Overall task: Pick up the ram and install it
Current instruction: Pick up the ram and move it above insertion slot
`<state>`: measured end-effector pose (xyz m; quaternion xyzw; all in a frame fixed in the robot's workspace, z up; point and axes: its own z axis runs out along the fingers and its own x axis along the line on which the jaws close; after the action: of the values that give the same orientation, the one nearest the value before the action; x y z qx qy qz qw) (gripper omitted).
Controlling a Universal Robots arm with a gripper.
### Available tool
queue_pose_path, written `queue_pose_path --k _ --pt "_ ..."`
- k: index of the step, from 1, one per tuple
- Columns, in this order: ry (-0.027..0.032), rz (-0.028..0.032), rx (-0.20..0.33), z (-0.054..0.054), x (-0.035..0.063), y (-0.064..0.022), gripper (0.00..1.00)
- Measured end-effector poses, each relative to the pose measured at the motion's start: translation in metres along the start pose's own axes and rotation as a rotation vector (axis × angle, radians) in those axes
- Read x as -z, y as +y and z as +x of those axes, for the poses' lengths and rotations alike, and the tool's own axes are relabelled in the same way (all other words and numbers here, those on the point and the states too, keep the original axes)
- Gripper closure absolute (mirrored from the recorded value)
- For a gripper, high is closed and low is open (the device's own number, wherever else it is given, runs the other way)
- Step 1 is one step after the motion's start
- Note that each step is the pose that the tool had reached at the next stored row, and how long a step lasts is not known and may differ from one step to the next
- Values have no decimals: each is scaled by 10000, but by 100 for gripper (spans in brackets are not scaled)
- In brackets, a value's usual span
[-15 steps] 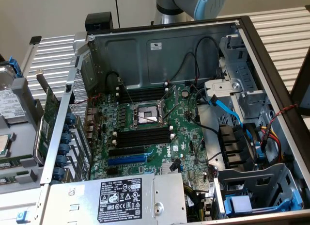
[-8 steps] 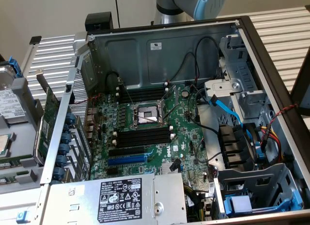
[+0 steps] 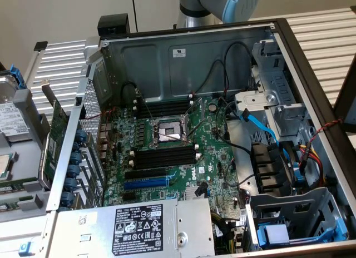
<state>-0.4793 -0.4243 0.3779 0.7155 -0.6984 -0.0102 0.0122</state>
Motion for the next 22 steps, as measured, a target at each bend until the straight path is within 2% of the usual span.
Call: queue_pose_path --k 3,9,11,12,13,14,18,22 --pt "-4 53 95 3 0 -13 89" --pt "-14 50 96 5 1 -14 89" --pt "-15 45 97 11 0 -14 76" --pt "-17 41 97 15 -4 -15 76" --pt "-18 41 97 20 -12 -15 76" --pt "-18 39 96 22 -27 -15 69" --pt "-25 41 97 45 -100 -26 69" --pt "-34 39 97 96 -171 -76 69"
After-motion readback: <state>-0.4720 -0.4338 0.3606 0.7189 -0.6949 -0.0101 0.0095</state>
